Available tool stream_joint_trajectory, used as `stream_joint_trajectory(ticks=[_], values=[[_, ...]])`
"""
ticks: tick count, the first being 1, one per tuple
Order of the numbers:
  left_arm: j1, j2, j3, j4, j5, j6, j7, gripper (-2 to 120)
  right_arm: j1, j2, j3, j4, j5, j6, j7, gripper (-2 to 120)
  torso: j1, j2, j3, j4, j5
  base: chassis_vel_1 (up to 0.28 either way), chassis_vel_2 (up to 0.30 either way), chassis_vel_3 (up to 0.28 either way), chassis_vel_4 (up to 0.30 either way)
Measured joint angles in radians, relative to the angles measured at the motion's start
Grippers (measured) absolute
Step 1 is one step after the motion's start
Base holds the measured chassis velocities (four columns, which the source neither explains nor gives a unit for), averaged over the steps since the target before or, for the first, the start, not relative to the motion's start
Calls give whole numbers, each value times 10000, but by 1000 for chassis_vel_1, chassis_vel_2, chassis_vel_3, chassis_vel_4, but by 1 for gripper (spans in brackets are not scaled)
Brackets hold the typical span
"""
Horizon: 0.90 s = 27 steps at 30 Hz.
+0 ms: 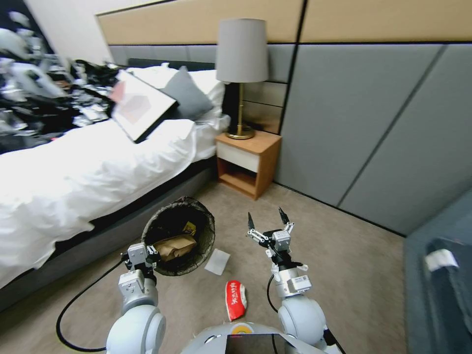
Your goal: Pick up the trash bin, then pick up the garbage from the floor and place it into the trash bin.
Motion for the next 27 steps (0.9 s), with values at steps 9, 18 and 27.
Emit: stream_joint_trajectory(ticks=[9, 18, 27], values=[[-8, -26, -29, 16, -1, -45, -10, 0, 68, 16, -1, -20, 0, 2, -8, 100, 0, 0, 0, 1, 0, 134, 133, 129, 127], [-17, -50, -15, 60, -1, -185, -28, 0, 103, 3, 24, -25, 14, 2, -15, 100, 0, 0, 0, 4, 0, 92, 99, 104, 97], [-13, -51, -18, 60, -19, -238, -22, 0, 101, 3, 35, -25, 13, 2, -22, 100, 0, 0, 0, -2, 0, 0, 0, 0, 0]])
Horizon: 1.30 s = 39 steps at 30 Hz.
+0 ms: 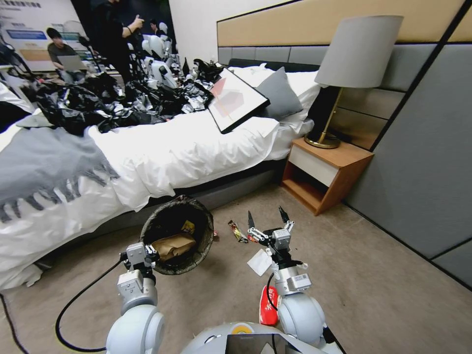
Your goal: Pick up the trash bin, then pick up the garbage from the floor and place it into the trash bin.
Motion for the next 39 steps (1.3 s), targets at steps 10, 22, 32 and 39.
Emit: stream_joint_trajectory(ticks=[10, 22, 32, 39], values=[[2, 32, 13, 24, 25, -265, 15, 0, 5, -39, -1, -4, -24, -26, -25, 100, 0, 1, 0, 1, 0, 0, 0, 0, 0], [-2, 116, 86, 44, 85, -311, 3, 0, -113, -132, 32, 119, -57, -195, 11, 100, 0, 0, 0, 3, 0, 0, 0, 0, 0], [-1, 93, 83, 35, 82, -290, 0, 0, -224, -122, -58, 232, 4, -463, 212, 100, 0, 1, 0, 2, 0, 0, 0, 0, 0], [-44, 78, 87, 90, 66, -270, -4, 0, -345, -404, -158, 446, 596, -1359, 703, 100, 0, 1, 0, 2, 0, 0, 0, 0, 0]])
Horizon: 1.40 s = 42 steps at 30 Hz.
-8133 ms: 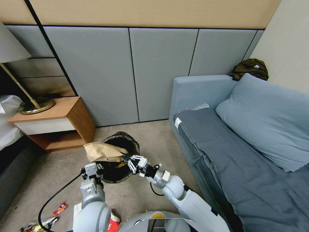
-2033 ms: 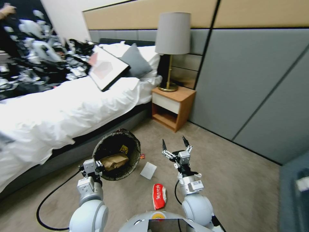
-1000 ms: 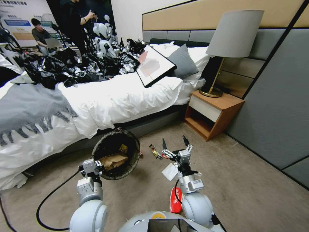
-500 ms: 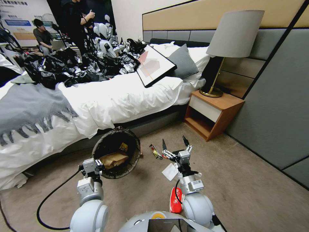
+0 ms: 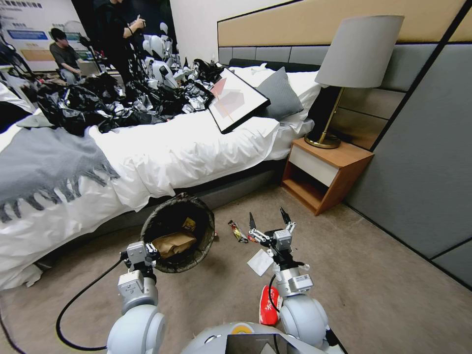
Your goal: Pick up the trash bin, then pick up the garbage from the floor and place it into the trash bin.
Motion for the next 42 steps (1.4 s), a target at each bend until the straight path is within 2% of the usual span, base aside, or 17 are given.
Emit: stream_joint_trajectory(ticks=[2, 4, 5, 8, 12, 13, 15, 16, 18, 20, 21, 22, 23, 26, 31, 36, 42], values=[[0, -2, 5, -7, -112, 59, -15, 0, -11, -72, -3, 83, 191, -302, 162, 100, 0, 0, 0, 0, 1, 0, 0, 0, 0], [-7, -12, 35, -18, -203, 123, -28, 0, -126, -383, -163, 332, 815, -1211, 708, 100, 0, 0, 0, 0, 0, 0, 0, 0, 0], [-7, -12, 35, -18, -203, 123, -28, 0, -126, -383, -163, 332, 815, -1211, 708, 100, 0, 0, 0, 0, 0, 0, 0, 0, 0], [-30, -21, 92, 1, -205, 130, -39, 0, -139, -1106, -265, 614, 1933, -2516, 1693, 100, 0, 0, 0, -1, 0, 0, 0, 0, 0], [-40, -23, 101, 17, -197, 130, -44, 0, 8, -1435, -264, 763, 2683, -3229, 2124, 100, 0, 0, 0, 0, 1, 0, 0, 0, 0], [-47, -26, 112, 17, -188, 128, -44, 0, 219, -1725, -292, 845, 3466, -3916, 2634, 100, 0, 0, 0, 1, 1, 0, 0, 0, 0], [-45, -36, 125, 14, -181, 128, -45, 0, 455, -2086, -353, 861, 4378, -4566, 3306, 100, 0, 0, 0, 1, 2, 0, 0, 0, 0], [-32, -46, 128, 13, -174, 123, -54, 0, 610, -2491, -390, 861, 5283, -5016, 3797, 100, 0, 0, 0, 1, 3, 0, 0, 0, 0], [-25, -51, 126, 13, -170, 120, -58, 0, 652, -2716, -388, 863, 5664, -5181, 3970, 100, 0, 0, 0, 1, 3, 0, 0, 0, 0], [-20, -71, 118, 13, -141, 111, -64, 0, 796, -3661, -361, 937, 6811, -5585, 4547, 100, 0, 0, 0, 0, 3, 0, 0, 0, 0], [-20, -71, 118, 13, -141, 111, -64, 0, 796, -3661, -361, 937, 6811, -5585, 4547, 100, 0, 0, 0, 0, 3, 0, 0, 0, 0], [-32, -96, 138, 19, -96, 105, -65, 0, 882, -4196, -345, 965, 7456, -5689, 4873, 100, 0, 0, 0, 0, 2, 0, 0, 0, 0], [-32, -96, 138, 19, -96, 105, -65, 0, 882, -4196, -345, 965, 7456, -5689, 4873, 100, 0, 0, 0, 0, 2, 0, 0, 0, 0], [-52, -188, 264, 133, 32, 60, -64, 0, 1073, -5328, -334, 901, 8413, -5396, 5299, 100, 0, 0, 0, 1, 0, 0, 0, 0, 0], [-58, -237, 300, 224, 107, 9, -65, 0, 1252, -5787, -563, 778, 8655, -5335, 5433, 100, 0, 0, 0, 1, 1, 0, 0, 0, 0], [-63, -268, 265, 271, 125, -5, -64, 0, 1770, -6026, -929, 926, 10553, -6693, 6349, 100, 0, 0, 0, 1, 1, 0, 0, 0, 0], [-55, -299, 263, 375, 157, -83, -65, 0, 2113, -6402, -1186, 778, 11903, -7609, 7284, 100, 0, 0, 0, 0, 0, 0, 0, 0, 0]])
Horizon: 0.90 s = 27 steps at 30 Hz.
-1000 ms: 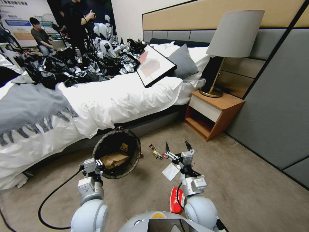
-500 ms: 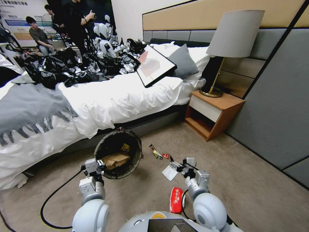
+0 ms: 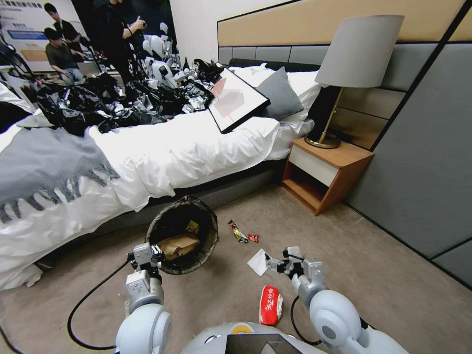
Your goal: Pick up the trash bin, then pick up the garbage from the floor and place it into the trash bin.
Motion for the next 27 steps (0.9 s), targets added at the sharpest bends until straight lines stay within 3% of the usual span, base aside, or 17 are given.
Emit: stream_joint_trajectory(ticks=[8, 27], values=[[-42, -43, 45, 110, 69, -62, 0, 0, 149, -210, -325, -200, 1426, -1, 367, 100, 0, 0, 0, 1, -1, 0, 0, 0, 0], [-42, -69, 7, 261, 88, -163, 13, 0, -14, -289, -877, -1117, 1699, -84, 391, 100, 1, 0, 0, 0, 0, 0, 0, 0, 0]])
